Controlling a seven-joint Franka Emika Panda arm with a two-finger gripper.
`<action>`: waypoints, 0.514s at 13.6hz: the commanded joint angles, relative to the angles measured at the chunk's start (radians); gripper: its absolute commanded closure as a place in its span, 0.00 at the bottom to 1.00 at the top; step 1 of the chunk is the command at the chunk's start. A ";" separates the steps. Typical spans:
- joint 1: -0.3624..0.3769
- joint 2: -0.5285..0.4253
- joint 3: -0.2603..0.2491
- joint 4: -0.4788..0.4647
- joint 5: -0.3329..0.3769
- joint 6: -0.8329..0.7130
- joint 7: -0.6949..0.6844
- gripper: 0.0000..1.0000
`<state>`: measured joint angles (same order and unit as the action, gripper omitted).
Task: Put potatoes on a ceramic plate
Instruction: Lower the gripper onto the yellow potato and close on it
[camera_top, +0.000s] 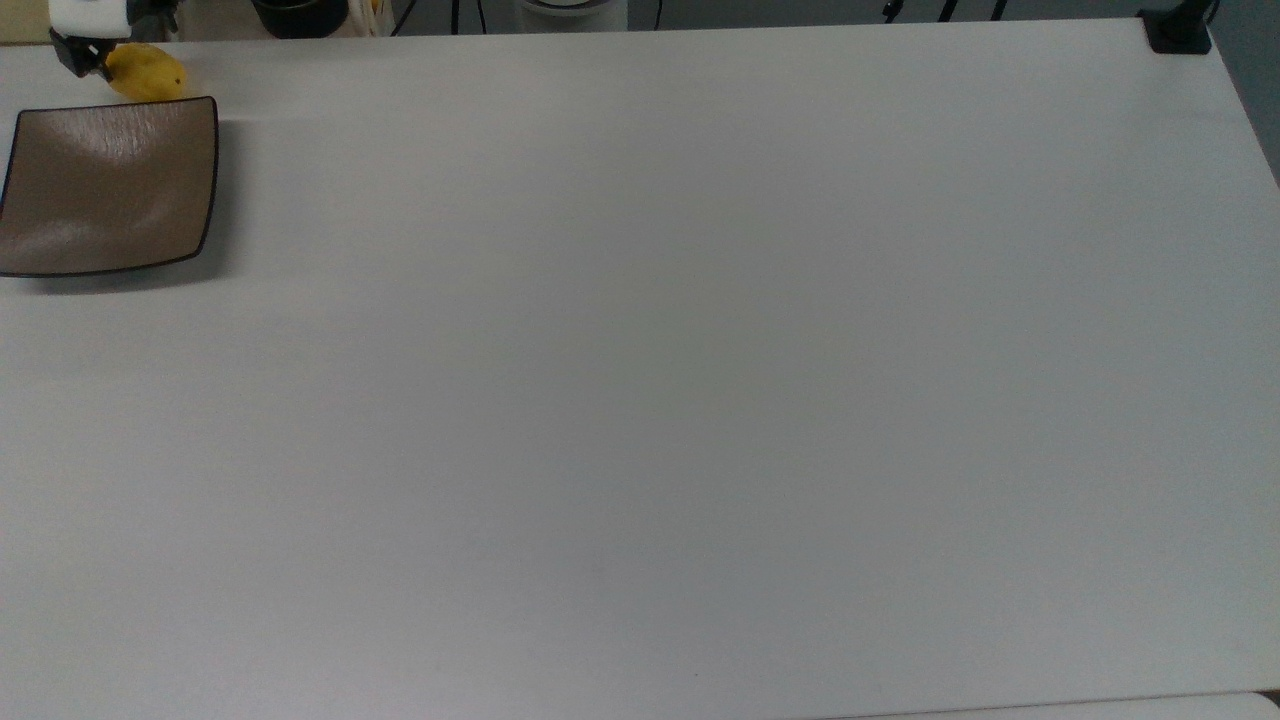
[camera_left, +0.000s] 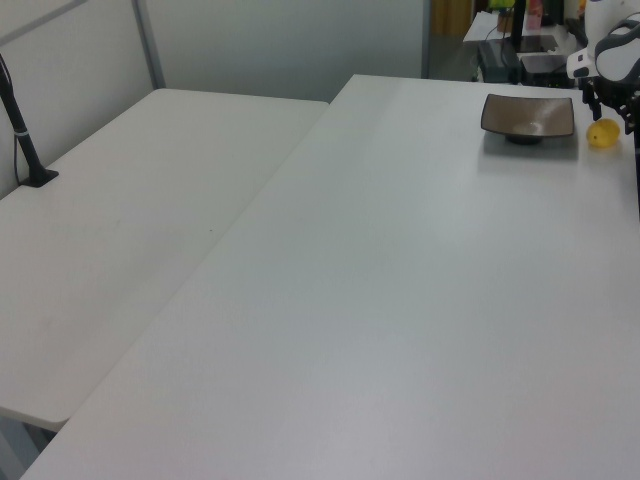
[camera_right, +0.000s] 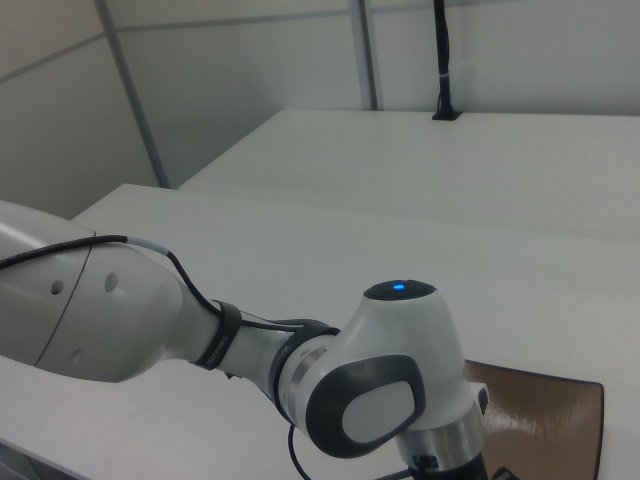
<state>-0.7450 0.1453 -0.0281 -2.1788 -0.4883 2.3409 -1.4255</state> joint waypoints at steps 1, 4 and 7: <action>-0.002 0.008 0.002 -0.009 -0.016 0.037 -0.009 0.00; -0.001 0.017 0.004 -0.009 -0.016 0.047 -0.003 0.01; 0.001 0.020 0.004 -0.009 -0.016 0.049 -0.003 0.07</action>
<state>-0.7436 0.1633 -0.0253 -2.1787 -0.4883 2.3528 -1.4255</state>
